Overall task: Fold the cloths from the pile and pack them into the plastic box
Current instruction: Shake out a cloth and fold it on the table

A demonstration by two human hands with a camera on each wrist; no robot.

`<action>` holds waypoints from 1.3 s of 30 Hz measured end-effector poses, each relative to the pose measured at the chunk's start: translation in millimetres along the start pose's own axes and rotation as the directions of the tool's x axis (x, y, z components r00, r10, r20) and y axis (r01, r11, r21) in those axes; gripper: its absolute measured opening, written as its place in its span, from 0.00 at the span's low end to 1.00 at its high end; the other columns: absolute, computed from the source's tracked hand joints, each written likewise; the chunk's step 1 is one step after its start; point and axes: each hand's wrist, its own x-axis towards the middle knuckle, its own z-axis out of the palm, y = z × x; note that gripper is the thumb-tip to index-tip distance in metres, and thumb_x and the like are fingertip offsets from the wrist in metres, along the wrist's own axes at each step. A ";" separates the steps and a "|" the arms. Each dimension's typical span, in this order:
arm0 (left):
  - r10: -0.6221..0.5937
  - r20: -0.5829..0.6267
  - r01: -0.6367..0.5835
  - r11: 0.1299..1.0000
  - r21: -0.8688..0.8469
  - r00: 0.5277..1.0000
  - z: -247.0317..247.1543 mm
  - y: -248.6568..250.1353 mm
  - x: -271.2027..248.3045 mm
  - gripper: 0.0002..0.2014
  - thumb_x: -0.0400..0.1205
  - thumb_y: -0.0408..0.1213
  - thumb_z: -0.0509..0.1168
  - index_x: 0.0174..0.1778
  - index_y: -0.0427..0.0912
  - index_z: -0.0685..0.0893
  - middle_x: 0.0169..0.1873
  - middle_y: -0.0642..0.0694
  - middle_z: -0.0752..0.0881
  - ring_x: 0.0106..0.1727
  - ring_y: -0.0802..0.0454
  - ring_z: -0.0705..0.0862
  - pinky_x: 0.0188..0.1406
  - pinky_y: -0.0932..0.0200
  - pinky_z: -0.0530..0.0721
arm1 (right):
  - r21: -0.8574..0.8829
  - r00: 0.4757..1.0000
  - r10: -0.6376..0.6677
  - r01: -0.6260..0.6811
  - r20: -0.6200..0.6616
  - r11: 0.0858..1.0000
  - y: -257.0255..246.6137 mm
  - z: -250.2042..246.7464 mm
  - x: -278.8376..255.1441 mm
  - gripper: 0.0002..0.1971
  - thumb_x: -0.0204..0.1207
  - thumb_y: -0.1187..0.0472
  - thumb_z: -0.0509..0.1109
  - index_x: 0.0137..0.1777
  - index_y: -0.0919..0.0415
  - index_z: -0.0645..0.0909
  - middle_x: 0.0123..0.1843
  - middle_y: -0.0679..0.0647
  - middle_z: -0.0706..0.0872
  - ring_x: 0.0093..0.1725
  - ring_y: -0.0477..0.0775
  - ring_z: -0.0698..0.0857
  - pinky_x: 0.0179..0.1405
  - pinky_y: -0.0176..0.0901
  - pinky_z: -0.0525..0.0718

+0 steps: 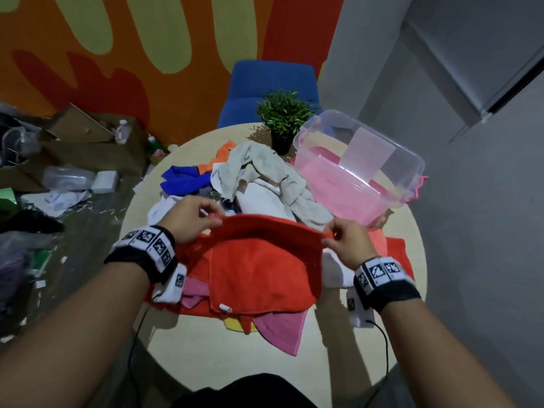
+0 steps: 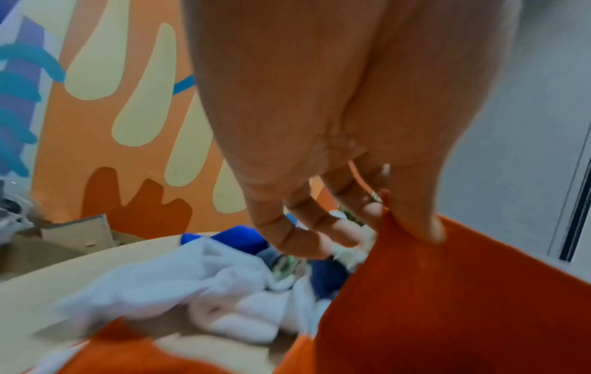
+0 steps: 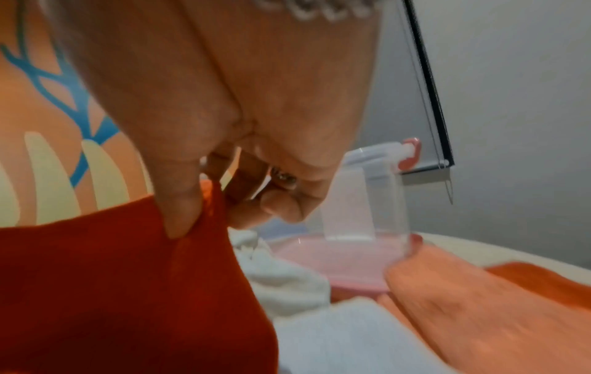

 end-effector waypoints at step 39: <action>0.268 0.102 -0.260 0.962 -0.085 0.958 39.5 53.2 -43.4 0.03 0.83 0.36 0.71 0.51 0.49 0.87 0.45 0.53 0.88 0.47 0.60 0.84 0.49 0.65 0.79 | 0.077 0.912 -0.372 0.364 0.170 0.928 -92.7 40.6 -31.5 0.32 0.70 0.54 0.80 0.73 0.48 0.71 0.65 0.46 0.83 0.63 0.46 0.80 0.62 0.41 0.77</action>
